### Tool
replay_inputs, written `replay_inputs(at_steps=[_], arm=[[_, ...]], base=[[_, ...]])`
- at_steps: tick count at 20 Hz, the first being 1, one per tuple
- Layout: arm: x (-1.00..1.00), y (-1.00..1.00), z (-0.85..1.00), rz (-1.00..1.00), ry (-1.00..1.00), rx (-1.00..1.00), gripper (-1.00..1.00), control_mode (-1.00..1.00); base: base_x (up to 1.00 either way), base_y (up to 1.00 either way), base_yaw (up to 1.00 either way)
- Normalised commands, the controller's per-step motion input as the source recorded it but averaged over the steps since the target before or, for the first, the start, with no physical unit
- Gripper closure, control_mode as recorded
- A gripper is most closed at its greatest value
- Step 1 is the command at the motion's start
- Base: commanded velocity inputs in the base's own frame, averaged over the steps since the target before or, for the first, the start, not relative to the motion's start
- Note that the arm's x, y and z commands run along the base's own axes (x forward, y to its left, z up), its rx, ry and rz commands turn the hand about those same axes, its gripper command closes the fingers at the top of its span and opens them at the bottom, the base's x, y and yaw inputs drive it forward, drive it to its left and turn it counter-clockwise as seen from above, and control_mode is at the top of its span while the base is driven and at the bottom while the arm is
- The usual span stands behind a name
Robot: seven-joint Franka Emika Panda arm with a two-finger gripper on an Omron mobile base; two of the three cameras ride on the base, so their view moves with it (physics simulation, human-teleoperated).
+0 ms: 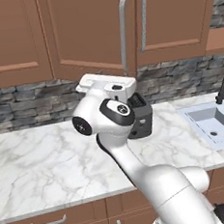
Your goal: Close all open cabinet doors.
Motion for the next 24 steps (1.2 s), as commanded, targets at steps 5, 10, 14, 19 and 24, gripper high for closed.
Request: replay_inputs(at_steps=[5,10,14,19,24], arm=[[0.48,-0.31,-0.06,0.04,0.00,0.00,-1.00,-1.00],[0.47,-0.26,-0.10,0.06,0.00,0.00,-1.00,-1.00],[0.42,-0.13,-0.01,0.07,0.00,0.00,-1.00,-1.00],[0.42,-0.16,-0.03,0.08,0.00,0.00,-1.00,-1.00],[0.37,-0.15,-0.03,0.09,0.00,0.00,-1.00,-1.00]], base=[[0.00,0.00,0.00],[0.00,0.00,0.00],[0.00,0.00,0.00],[0.00,0.00,0.00],[0.00,0.00,0.00]])
